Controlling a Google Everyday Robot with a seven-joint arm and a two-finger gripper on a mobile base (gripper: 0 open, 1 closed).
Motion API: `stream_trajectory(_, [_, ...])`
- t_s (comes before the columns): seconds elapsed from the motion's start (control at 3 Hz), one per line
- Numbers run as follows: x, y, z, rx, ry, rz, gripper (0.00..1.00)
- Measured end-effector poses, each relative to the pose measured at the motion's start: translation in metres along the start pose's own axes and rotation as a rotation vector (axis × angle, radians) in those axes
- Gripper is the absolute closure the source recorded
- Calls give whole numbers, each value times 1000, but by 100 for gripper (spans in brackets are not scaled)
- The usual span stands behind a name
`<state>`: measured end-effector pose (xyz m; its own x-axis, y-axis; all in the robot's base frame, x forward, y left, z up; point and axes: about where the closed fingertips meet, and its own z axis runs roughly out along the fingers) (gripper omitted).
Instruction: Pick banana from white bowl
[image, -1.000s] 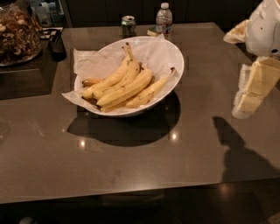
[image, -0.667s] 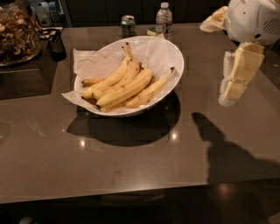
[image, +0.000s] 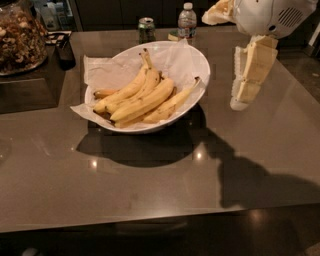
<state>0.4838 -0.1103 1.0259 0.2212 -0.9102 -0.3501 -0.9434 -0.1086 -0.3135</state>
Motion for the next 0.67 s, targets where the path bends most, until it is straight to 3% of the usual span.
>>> stream_trajectory(0.33, [-4,-3,7,-1,-39,0,0])
stream_trajectory(0.67, [-25,-15,30,-30,-138,-49,0])
